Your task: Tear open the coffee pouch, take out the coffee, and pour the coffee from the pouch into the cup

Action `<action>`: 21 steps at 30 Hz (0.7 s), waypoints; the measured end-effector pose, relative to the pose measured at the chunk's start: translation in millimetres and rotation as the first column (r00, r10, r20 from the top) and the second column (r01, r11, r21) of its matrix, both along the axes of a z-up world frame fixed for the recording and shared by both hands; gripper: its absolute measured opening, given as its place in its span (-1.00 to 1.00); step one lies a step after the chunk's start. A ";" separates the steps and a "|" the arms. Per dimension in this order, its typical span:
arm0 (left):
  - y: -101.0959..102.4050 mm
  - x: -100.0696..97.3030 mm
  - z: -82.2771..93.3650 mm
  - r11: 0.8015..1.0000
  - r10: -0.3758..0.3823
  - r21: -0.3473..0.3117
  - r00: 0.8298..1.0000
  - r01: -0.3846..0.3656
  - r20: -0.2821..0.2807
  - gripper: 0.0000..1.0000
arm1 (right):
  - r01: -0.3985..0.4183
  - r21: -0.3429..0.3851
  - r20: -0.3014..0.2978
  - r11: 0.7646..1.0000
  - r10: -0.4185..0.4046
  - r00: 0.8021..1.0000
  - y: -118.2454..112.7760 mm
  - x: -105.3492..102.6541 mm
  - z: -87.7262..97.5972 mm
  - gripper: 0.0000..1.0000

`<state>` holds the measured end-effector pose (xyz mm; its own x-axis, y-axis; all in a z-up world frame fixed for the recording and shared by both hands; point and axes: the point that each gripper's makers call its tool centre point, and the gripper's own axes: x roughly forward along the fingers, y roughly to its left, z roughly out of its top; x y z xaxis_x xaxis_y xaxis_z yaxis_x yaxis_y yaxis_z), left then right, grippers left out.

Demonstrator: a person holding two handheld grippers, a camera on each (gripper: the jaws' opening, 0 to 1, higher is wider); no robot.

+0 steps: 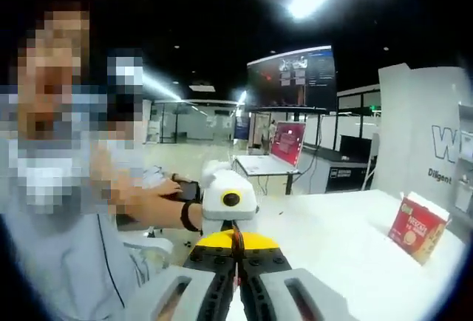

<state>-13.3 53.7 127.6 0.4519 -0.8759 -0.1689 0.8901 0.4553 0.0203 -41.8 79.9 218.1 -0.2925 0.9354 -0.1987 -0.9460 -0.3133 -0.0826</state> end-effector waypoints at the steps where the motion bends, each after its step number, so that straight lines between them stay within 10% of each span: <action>1: 0.3 0.7 0.6 1.000 0.003 -0.005 1.000 -0.003 0.005 -0.76 | 0.000 0.001 0.000 1.000 0.000 1.000 0.5 0.3 0.3 -0.98; 11: 0.0 8.2 14.8 0.992 0.064 -0.114 0.997 -0.060 0.031 -0.77 | -0.003 0.172 0.050 0.985 -0.006 0.999 5.6 7.5 18.6 -0.71; 21: 1.2 10.0 19.7 0.987 0.075 -0.140 0.997 -0.072 0.014 -0.77 | 0.010 0.262 -0.191 0.965 0.042 0.981 3.7 12.0 3.6 -0.60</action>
